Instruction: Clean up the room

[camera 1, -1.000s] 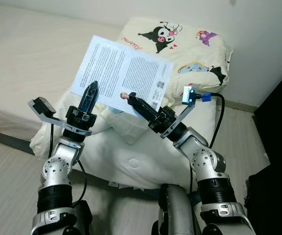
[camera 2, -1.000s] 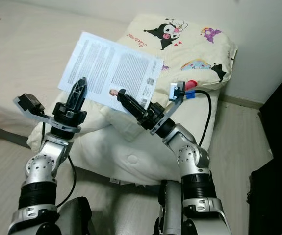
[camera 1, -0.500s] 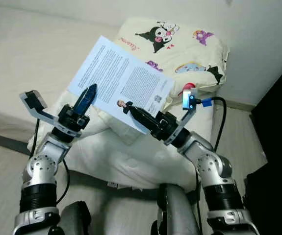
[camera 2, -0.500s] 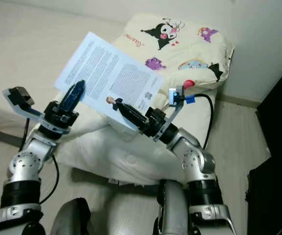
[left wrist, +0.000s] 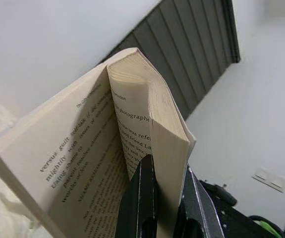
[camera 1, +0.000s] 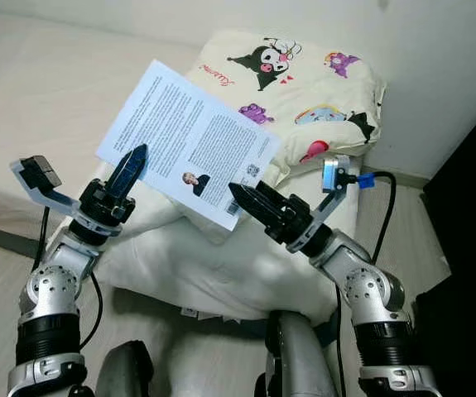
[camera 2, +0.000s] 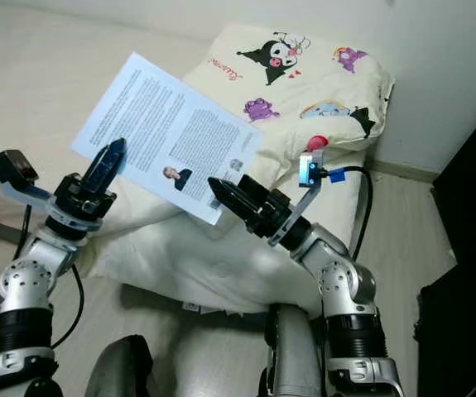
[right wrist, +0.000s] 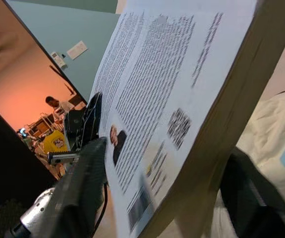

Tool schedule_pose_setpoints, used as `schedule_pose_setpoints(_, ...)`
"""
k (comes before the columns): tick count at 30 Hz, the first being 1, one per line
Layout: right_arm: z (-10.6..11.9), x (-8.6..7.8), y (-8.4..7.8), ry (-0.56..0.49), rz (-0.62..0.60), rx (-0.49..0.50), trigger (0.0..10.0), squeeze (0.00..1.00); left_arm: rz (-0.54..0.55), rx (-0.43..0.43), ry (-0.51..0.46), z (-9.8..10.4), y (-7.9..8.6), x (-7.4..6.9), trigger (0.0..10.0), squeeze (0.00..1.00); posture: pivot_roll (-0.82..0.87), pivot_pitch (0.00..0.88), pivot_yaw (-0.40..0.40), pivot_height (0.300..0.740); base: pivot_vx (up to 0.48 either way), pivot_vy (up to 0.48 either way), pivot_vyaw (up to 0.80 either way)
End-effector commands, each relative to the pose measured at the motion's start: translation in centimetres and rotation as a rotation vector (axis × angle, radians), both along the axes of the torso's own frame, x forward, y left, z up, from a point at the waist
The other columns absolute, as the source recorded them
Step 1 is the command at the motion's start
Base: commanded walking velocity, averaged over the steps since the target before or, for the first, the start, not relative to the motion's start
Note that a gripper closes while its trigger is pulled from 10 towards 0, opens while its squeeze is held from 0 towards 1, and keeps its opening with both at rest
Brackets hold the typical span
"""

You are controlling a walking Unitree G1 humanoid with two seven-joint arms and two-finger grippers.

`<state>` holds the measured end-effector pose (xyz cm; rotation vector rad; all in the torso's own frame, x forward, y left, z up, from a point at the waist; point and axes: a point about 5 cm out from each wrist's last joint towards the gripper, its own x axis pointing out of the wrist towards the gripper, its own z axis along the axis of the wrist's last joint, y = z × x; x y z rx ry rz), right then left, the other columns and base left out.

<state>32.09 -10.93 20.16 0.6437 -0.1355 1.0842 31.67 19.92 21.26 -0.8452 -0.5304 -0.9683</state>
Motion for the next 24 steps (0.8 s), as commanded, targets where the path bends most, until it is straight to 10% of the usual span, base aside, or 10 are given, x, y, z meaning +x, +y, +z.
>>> schedule_pose_setpoints(1,0.3,-0.2,-0.1,-0.012,0.007,0.006,0.0,0.00,-0.038,0.002,-0.025,0.0,-0.4,-0.4,0.0,0.00,-0.12,0.161,-0.040,0.535,0.000,0.000,0.00)
schedule_pose_setpoints(24,0.3,0.3,0.1,0.003,0.001,-0.024,0.0,0.00,-0.069,-0.019,-0.040,-0.1,-1.6,-0.6,0.0,0.00,-0.12,0.171,-0.058,0.535,0.000,0.000,0.00)
